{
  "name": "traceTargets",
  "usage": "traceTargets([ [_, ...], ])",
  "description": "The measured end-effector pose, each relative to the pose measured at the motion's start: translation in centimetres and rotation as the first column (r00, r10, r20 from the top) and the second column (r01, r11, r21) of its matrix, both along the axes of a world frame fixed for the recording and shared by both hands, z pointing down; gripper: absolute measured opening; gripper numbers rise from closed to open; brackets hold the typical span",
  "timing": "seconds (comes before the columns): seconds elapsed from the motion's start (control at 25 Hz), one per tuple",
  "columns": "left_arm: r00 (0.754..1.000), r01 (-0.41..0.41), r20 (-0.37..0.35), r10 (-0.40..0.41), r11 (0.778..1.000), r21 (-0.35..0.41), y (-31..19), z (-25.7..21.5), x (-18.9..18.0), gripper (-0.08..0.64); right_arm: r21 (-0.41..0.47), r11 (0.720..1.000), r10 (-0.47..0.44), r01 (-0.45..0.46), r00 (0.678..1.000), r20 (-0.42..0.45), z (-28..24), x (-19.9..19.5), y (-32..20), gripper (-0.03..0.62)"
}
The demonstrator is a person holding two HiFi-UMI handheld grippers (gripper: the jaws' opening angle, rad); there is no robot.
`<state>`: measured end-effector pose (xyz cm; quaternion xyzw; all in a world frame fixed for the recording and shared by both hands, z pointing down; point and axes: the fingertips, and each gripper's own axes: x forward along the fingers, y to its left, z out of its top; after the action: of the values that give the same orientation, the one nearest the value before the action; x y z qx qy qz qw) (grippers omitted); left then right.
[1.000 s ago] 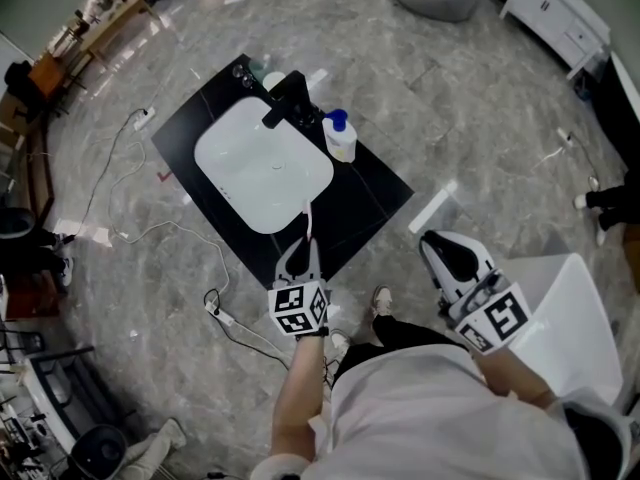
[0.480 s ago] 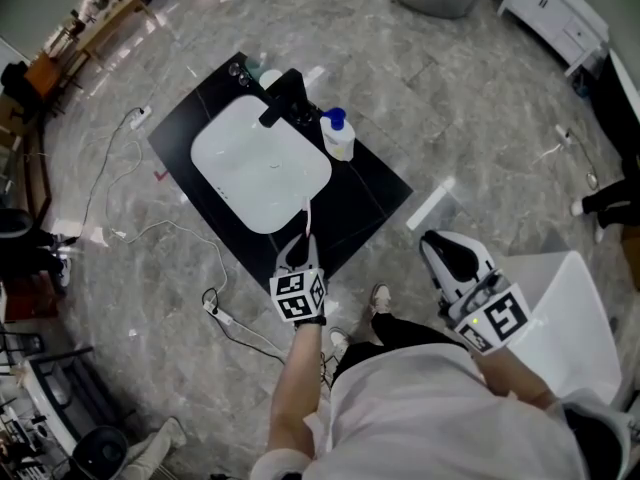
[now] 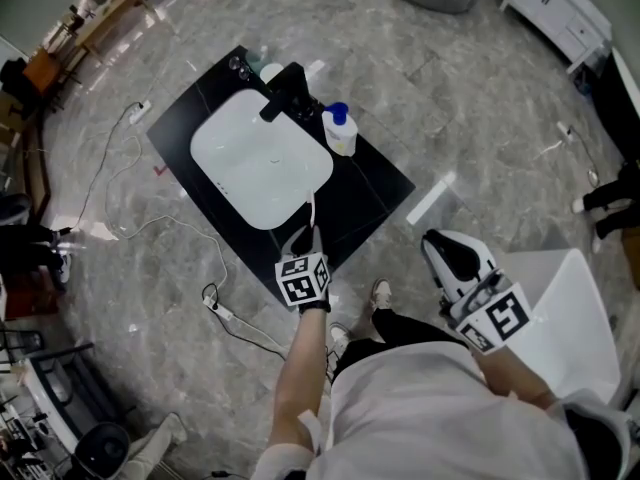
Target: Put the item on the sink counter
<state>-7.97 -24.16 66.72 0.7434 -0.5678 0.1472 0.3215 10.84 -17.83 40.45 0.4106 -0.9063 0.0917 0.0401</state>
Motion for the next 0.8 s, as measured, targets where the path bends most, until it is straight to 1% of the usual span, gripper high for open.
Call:
traceTargets([
  [0.44,0.998,-0.02,0.063,0.024,0.998,-0.059,-0.8,1.2,-0.3,0.035,-0.012,1.0,0.02,-0.02,1.0,0.007,0.2,0.4,-0.2,0.052],
  [0.8,0.993,-0.043,0.102,0.055,0.992,-0.119,-0.7,2.6,0.2,0.035,-0.026,0.998,0.058,-0.058,0.998,0.03,0.8,1.4,-0.3,0.052],
])
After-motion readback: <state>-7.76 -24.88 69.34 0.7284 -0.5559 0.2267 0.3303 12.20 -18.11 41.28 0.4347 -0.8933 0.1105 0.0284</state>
